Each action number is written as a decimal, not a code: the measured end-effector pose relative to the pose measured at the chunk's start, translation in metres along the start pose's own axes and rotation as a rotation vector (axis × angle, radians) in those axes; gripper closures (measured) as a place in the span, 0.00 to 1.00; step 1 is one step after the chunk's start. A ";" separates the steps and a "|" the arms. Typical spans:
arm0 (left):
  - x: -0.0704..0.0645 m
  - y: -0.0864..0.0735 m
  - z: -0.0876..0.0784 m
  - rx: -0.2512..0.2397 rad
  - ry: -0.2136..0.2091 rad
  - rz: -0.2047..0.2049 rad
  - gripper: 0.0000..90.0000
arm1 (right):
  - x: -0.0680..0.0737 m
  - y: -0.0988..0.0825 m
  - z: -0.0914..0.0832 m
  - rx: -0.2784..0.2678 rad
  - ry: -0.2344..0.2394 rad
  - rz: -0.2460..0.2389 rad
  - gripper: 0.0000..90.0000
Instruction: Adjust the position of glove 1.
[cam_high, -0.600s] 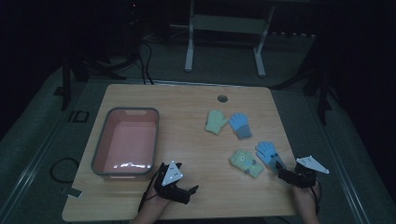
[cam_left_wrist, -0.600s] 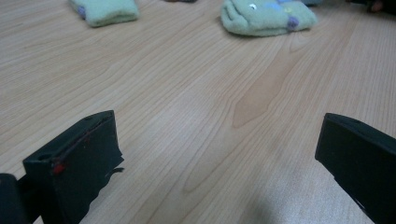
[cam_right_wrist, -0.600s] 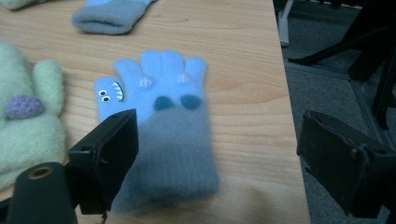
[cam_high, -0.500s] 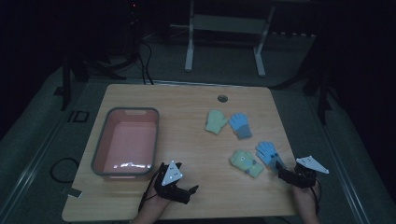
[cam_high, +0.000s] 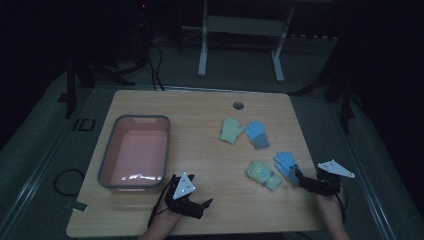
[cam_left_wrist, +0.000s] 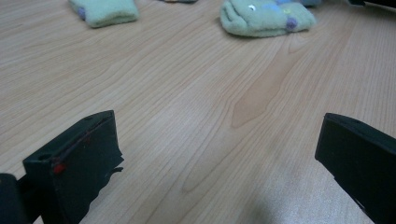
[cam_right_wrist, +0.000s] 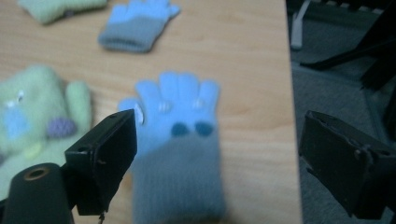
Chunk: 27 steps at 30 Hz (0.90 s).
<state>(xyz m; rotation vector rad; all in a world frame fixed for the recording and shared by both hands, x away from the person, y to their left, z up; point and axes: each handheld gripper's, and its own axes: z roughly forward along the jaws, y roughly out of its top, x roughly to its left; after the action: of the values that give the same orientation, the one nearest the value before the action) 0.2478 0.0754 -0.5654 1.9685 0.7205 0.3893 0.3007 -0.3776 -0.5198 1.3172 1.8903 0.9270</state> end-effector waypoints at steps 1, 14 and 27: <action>0.000 0.000 0.000 -0.001 0.002 0.004 0.00 | 0.000 0.003 -0.001 -0.002 -0.001 -0.018 0.14; 0.000 0.000 0.000 -0.007 -0.004 0.006 0.00 | 0.010 0.047 0.007 0.054 0.152 -0.015 0.13; -0.001 0.000 -0.001 -0.011 -0.009 0.020 0.00 | 0.043 0.091 0.025 0.063 0.184 -0.095 0.31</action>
<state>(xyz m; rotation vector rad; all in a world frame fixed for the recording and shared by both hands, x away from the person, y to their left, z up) 0.2462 0.0751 -0.5654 1.9669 0.6917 0.3957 0.3537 -0.3097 -0.4627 1.2009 2.1185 0.9752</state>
